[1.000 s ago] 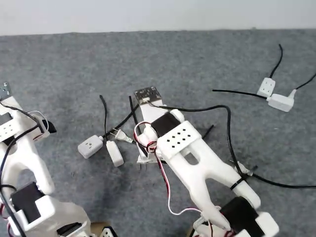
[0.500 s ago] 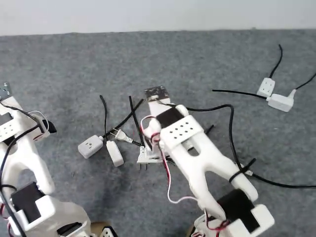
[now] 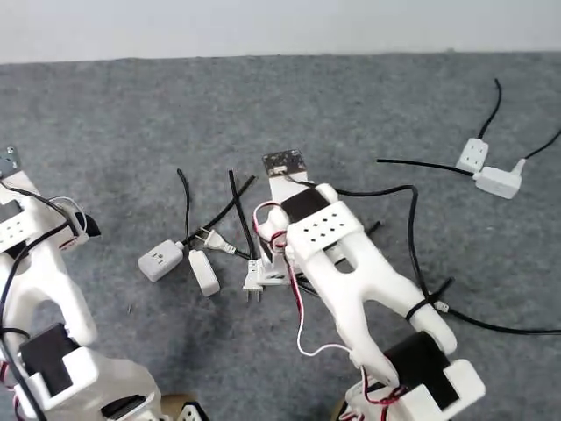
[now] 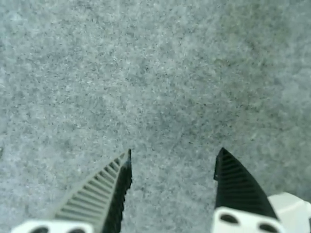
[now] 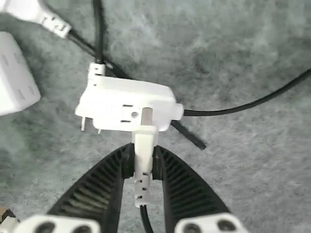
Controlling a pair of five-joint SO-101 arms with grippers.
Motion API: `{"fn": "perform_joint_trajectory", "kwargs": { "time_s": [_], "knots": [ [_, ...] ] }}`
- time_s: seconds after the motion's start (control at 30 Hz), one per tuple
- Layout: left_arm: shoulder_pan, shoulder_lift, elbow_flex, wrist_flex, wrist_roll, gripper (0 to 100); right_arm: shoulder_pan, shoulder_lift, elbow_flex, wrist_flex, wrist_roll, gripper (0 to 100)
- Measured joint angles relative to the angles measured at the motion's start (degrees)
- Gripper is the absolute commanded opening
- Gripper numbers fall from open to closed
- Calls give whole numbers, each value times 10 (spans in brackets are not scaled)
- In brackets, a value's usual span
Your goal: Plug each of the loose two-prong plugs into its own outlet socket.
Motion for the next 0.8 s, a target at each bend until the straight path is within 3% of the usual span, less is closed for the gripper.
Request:
{"fn": "perform_joint_trajectory", "kwargs": {
  "time_s": [0.8],
  "knots": [
    [0, 0, 0, -8, 0, 263, -31, 2, 0, -27, 0, 8]
  ]
}}
